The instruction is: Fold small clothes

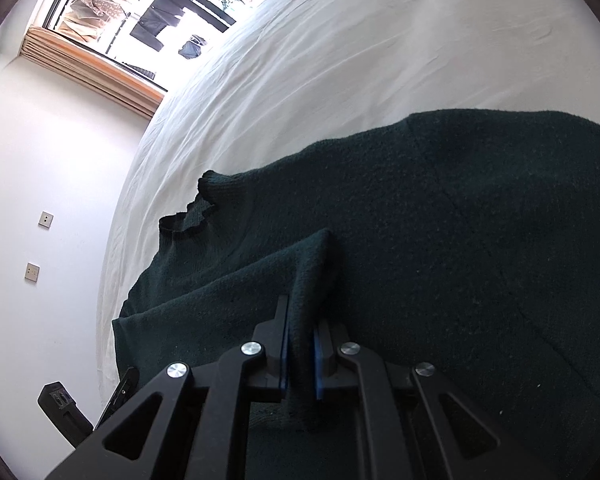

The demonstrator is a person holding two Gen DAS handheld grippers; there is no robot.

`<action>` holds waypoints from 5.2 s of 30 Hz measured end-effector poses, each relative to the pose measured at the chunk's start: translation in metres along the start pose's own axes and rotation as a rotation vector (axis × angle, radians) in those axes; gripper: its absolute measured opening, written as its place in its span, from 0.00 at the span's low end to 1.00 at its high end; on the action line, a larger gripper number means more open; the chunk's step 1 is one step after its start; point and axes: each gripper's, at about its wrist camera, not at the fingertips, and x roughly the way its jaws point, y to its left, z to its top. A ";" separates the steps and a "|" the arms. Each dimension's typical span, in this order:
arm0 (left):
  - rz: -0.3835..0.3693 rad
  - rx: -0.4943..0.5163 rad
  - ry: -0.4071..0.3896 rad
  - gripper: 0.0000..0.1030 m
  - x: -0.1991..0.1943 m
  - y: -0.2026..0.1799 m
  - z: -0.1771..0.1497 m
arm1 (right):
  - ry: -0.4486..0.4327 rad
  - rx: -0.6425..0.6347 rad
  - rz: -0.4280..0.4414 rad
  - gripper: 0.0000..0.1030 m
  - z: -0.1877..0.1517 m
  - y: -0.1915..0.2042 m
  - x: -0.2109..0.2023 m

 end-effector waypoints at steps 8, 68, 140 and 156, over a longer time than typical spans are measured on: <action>-0.028 -0.043 -0.047 0.09 -0.010 0.007 -0.009 | -0.048 -0.056 -0.061 0.10 0.008 0.013 -0.008; 0.065 0.058 -0.049 0.10 0.004 -0.009 -0.011 | -0.767 0.862 0.078 0.11 -0.074 -0.373 -0.290; -0.367 -0.152 0.166 0.11 0.028 -0.041 0.052 | -0.234 0.203 0.238 0.61 -0.119 -0.041 -0.082; -0.313 -0.176 0.186 0.11 0.042 0.008 0.023 | -0.353 0.396 0.264 0.60 -0.096 -0.082 -0.091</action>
